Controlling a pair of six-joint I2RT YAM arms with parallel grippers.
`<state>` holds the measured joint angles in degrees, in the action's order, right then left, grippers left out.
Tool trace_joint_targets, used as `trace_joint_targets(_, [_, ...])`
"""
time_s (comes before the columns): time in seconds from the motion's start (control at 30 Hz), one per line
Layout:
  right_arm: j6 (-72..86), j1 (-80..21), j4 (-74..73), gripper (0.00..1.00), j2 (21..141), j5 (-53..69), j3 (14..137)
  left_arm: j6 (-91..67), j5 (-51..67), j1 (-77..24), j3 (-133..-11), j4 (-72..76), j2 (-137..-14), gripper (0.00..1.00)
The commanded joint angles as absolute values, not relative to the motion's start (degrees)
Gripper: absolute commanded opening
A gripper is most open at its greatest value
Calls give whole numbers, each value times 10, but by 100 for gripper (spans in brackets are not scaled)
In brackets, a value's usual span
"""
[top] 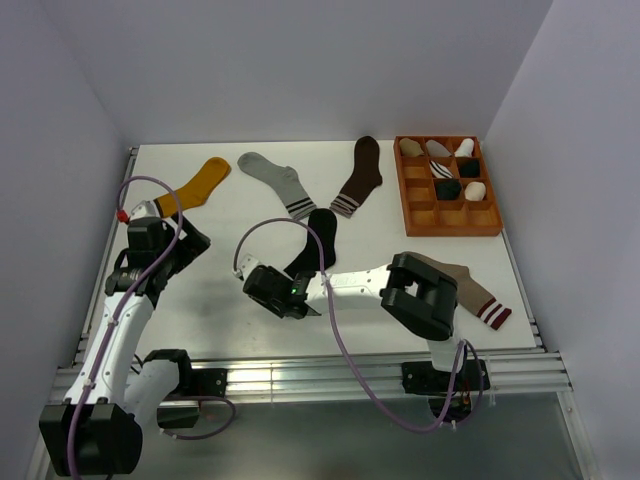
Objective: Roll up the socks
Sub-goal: Move the sock to the center of the board.
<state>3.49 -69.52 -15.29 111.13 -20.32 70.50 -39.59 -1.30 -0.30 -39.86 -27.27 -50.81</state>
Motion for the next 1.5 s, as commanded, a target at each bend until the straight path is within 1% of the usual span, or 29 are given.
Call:
trace_joint_targets(0.0, [31,-700,-145,49,1121,-214,722,-385,-5,13,-397,-259,-504,99])
trace_joint_targets(0.2, [27,-706,-149,45,1130,-207,717,-385,3,16,-396,-257,-506,100])
trace_joint_targets(0.27, [25,-708,-154,42,1139,-214,719,-385,4,17,-396,-257,-507,99])
trace_joint_targets(0.33, [25,-711,-160,35,1144,-218,722,-385,5,18,-396,-257,-509,99])
trace_joint_targets(0.37, [27,-712,-160,27,1144,-221,722,-385,6,17,-396,-258,-510,99])
trace_joint_targets(0.43, [29,-712,-153,17,1141,-223,716,-386,11,18,-394,-256,-510,99])
trace_joint_targets(0.47, [31,-713,-152,9,1137,-223,715,-386,17,18,-392,-253,-511,99])
trace_joint_targets(0.57, [34,-708,-148,0,1129,-218,711,-394,28,18,-391,-260,-516,98])
trace_joint_targets(0.7, [53,-679,-126,0,1105,-151,688,-409,67,17,-388,-269,-512,97])
trace_joint_targets(0.87, [98,-608,-78,0,1051,20,645,-449,98,3,-370,-264,-505,96])
trace_joint_targets(1.03, [149,-533,-21,0,1029,180,605,-519,74,-102,-338,-224,-514,95])
trace_joint_targets(1.07, [157,-520,-14,0,1034,243,601,-529,69,-119,-335,-216,-525,95])
trace_joint_targets(1.1, [167,-493,-2,0,1037,270,595,-540,68,-150,-327,-207,-532,95])
trace_joint_targets(1.17, [206,-469,31,0,1046,328,586,-568,62,-175,-320,-178,-551,94])
trace_joint_targets(1.2, [220,-456,59,0,1058,379,578,-576,59,-196,-313,-168,-557,94])
trace_joint_targets(1.3, [277,-420,117,0,1081,451,560,-602,49,-227,-305,-141,-584,92])
trace_joint_targets(1.47, [365,-381,187,0,1110,497,534,-634,43,-262,-296,-111,-626,88])
